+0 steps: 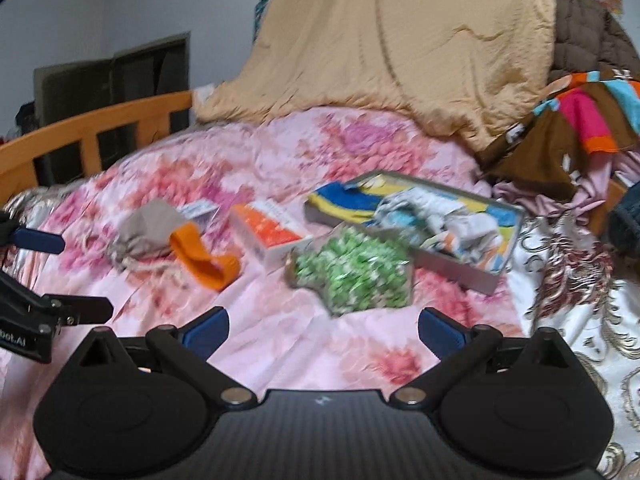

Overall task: Organize soft objects
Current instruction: 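Open both tools and move them back from the tray toward the bed, then grasp the grey drawstring bag with the left tool while the right tool grasps the orange band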

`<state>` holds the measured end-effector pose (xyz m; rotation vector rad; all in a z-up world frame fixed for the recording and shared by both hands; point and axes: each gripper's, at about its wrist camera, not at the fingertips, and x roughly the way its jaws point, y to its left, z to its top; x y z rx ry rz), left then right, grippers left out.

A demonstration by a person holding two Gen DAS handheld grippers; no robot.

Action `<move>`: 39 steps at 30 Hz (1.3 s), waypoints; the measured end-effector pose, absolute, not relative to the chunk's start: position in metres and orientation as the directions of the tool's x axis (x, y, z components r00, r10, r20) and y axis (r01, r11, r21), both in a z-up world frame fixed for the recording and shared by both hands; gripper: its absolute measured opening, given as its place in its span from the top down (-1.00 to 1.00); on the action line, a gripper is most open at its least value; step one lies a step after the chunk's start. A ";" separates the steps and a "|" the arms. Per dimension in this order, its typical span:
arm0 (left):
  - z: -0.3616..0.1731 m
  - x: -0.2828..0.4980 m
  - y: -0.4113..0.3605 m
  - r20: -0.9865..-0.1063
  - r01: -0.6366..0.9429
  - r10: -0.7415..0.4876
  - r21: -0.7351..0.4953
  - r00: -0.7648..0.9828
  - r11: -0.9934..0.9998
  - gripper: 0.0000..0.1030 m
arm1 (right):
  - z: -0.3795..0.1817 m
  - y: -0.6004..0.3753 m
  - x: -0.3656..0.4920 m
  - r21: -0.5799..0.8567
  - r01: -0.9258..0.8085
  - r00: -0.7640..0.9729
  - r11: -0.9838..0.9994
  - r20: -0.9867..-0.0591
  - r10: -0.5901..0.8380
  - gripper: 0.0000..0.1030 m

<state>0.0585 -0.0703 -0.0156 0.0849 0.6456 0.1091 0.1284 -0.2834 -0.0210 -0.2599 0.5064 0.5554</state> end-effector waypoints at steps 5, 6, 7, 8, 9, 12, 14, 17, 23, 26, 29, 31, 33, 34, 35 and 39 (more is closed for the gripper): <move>-0.024 0.055 -0.064 -0.621 -0.090 0.154 0.133 0.768 0.987 -0.98 | -0.034 -0.276 0.125 -0.059 -0.603 0.706 0.796 -0.504 0.498 -0.99; -0.025 0.055 -0.063 -0.625 -0.090 0.160 0.142 0.764 0.986 -0.98 | -0.036 -0.275 0.125 -0.043 -0.609 0.700 0.792 -0.499 0.511 -0.99; -0.027 0.054 -0.062 -0.628 -0.089 0.166 0.152 0.760 0.984 -0.98 | -0.036 -0.274 0.125 -0.031 -0.613 0.695 0.789 -0.495 0.521 -0.99; -0.027 0.054 -0.061 -0.631 -0.088 0.171 0.161 0.757 0.983 -0.98 | -0.037 -0.273 0.124 -0.024 -0.621 0.690 0.784 -0.492 0.531 -0.99; -0.028 0.054 -0.060 -0.633 -0.089 0.176 0.167 0.754 0.982 -0.98 | -0.038 -0.272 0.124 -0.021 -0.627 0.686 0.779 -0.488 0.539 -0.99; -0.030 0.054 -0.054 -0.641 -0.096 0.192 0.182 0.743 0.979 -0.98 | -0.040 -0.267 0.123 -0.016 -0.641 0.679 0.767 -0.479 0.557 -0.99; -0.032 0.054 -0.049 -0.645 -0.103 0.200 0.185 0.738 0.977 -0.98 | -0.042 -0.264 0.124 -0.012 -0.648 0.674 0.762 -0.476 0.565 -0.99; -0.033 0.055 -0.043 -0.649 -0.113 0.214 0.195 0.730 0.974 -0.98 | -0.046 -0.260 0.125 -0.004 -0.653 0.666 0.757 -0.479 0.572 -0.99; -0.018 0.064 -0.026 -0.659 -0.126 0.235 0.210 0.715 0.970 -0.98 | -0.049 -0.251 0.128 0.007 -0.666 0.661 0.746 -0.457 0.595 -0.99; -0.007 0.077 -0.018 -0.670 -0.072 0.230 0.255 0.706 0.964 -0.98 | -0.049 -0.239 0.139 0.015 -0.664 0.666 0.747 -0.443 0.601 -0.99; 0.000 0.094 -0.009 -0.694 -0.007 0.208 0.281 0.690 0.960 -0.98 | -0.050 -0.219 0.158 0.036 -0.667 0.658 0.744 -0.440 0.611 -0.99; 0.001 0.108 -0.001 -0.716 0.020 0.197 0.283 0.670 0.959 -0.98 | -0.055 -0.205 0.174 0.082 -0.670 0.638 0.738 -0.445 0.629 -0.99; -0.002 0.121 0.007 -0.737 0.034 0.202 0.292 0.645 0.956 -0.98 | -0.061 -0.193 0.191 0.143 -0.673 0.607 0.726 -0.455 0.652 -0.99; -0.005 0.127 0.010 -0.746 0.044 0.207 0.302 0.633 0.952 -0.98 | -0.065 -0.188 0.198 0.166 -0.671 0.596 0.722 -0.458 0.660 -0.99; -0.009 0.133 0.014 -0.755 0.061 0.212 0.316 0.620 0.947 -0.98 | -0.070 -0.184 0.205 0.191 -0.673 0.580 0.714 -0.463 0.671 -0.99; -0.028 0.155 0.026 -0.786 0.115 0.239 0.365 0.571 0.924 -0.98 | -0.089 -0.171 0.225 0.260 -0.670 0.533 0.696 -0.485 0.694 -0.99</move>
